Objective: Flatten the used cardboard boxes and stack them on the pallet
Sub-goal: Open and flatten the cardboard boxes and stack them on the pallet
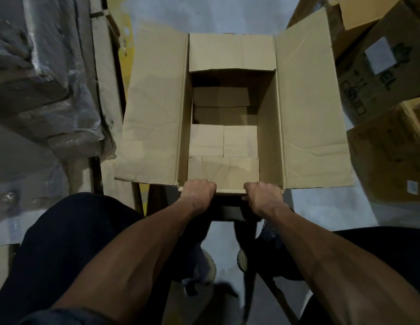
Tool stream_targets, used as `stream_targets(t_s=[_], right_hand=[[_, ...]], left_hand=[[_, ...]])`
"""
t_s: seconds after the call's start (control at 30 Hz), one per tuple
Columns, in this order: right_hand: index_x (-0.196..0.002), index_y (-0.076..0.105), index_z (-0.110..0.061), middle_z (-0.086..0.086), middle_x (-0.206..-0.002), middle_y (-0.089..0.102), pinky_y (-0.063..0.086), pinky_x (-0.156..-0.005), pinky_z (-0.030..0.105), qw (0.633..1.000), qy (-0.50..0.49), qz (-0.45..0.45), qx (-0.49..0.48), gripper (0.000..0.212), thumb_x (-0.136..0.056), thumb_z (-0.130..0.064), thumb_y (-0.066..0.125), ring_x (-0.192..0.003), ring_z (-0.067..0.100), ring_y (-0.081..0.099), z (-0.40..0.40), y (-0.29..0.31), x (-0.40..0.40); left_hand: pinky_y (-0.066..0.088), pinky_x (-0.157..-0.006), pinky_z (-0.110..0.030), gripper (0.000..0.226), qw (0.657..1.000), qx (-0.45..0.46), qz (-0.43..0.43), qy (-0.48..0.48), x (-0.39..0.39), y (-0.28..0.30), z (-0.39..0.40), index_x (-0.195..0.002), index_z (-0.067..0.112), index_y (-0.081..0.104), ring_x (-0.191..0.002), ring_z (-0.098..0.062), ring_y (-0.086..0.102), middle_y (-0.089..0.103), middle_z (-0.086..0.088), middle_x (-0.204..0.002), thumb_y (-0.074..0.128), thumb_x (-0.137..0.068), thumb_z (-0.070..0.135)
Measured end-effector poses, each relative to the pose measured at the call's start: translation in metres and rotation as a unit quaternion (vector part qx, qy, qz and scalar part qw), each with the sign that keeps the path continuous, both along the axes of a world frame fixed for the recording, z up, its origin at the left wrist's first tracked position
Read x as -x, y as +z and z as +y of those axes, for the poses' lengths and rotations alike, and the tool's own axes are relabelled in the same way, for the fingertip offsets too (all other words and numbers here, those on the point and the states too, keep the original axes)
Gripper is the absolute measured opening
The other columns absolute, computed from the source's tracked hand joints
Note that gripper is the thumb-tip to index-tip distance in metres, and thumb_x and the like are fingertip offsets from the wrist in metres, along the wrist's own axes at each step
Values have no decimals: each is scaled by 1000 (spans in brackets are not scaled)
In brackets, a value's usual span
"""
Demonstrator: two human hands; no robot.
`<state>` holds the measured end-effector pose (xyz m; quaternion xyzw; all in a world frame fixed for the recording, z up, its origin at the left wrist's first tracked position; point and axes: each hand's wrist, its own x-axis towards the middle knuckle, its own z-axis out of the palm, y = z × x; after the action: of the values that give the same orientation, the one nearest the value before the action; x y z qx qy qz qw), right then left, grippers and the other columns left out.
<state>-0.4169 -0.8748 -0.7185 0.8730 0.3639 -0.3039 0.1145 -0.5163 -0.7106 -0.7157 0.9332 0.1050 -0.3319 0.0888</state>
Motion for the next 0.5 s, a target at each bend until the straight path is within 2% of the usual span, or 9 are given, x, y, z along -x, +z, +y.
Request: stream_targets(t_s=[0.2,0.37,0.43,0.5], right_hand=[[-123,56,-17,12,-123,63,42,-81,38,999,-16,41,24,28,-102,-35,51,-113,33,61,-5,20,25],[-122,55,-19,10,-121,63,49,-84,40,995,-29,85,46,35,-93,-38,60,-105,31,60,-13,26,44],[-126,57,-20,8,-123,63,52,-89,40,989,-60,131,43,45,-87,-41,64,-104,30,60,-13,33,36],[-134,60,-18,7,-131,62,50,-94,36,977,-104,185,17,52,-88,-42,67,-113,28,59,-11,45,20]], left_hand=[[49,-88,-37,25,999,13,31,1,23,16,-9,-125,15,55,-111,-27,60,61,-10,-123,53,-102,24],[48,-82,-36,33,995,68,67,21,39,22,-11,-119,16,57,-100,-24,58,62,-7,-116,60,-97,39],[48,-80,-34,35,994,79,75,25,38,24,-7,-117,17,57,-95,-21,56,63,-5,-114,65,-93,41],[50,-84,-34,41,990,103,82,43,31,26,-2,-122,18,57,-99,-22,58,64,-5,-120,68,-90,41]])
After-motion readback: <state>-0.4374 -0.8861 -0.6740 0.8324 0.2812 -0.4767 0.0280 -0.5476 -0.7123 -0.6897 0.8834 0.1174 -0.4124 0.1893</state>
